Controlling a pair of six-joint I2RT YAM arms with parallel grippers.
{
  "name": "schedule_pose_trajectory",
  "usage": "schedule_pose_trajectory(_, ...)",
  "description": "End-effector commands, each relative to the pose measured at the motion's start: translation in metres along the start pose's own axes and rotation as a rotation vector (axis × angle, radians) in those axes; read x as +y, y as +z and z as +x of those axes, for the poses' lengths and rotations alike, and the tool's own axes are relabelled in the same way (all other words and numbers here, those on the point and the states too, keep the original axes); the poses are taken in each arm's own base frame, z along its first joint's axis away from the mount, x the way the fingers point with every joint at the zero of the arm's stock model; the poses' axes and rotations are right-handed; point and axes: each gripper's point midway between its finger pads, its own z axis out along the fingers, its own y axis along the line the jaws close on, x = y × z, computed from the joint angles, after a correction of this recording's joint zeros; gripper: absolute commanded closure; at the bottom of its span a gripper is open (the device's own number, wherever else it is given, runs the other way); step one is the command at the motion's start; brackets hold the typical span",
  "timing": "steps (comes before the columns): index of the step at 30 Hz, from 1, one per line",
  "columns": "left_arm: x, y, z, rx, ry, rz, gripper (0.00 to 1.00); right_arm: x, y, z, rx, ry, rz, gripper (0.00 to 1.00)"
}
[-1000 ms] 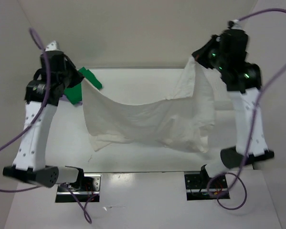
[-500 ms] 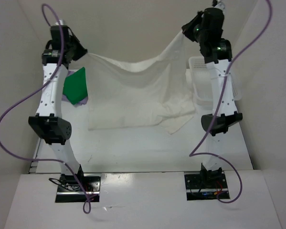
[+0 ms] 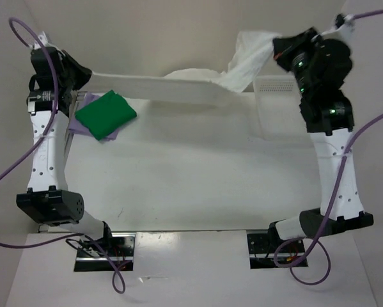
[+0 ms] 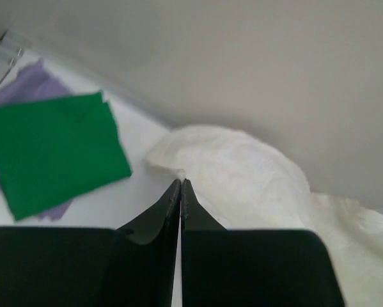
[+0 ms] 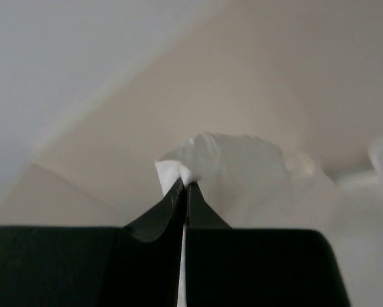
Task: Fold and stack the t-shirts
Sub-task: Flatten out the tshirt, then grap the side of the flattened tshirt closest away from the robot with both arms
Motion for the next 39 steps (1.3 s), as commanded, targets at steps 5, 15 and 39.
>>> schedule_pose_trajectory(5,0.109,-0.018,0.126,0.226,0.036,-0.259,0.96,-0.209,-0.082,0.216,0.477,-0.107,0.512,1.0)
schedule_pose_trajectory(15,0.188,-0.121,0.241,0.514,0.014,-0.498,0.98,-0.228,-0.241,0.272,0.828,0.052,0.647,1.0)
schedule_pose_trajectory(39,0.192,-0.006,0.279,0.615,0.047,-0.492,0.98,-0.275,-0.108,0.323,0.845,0.062,0.689,1.0)
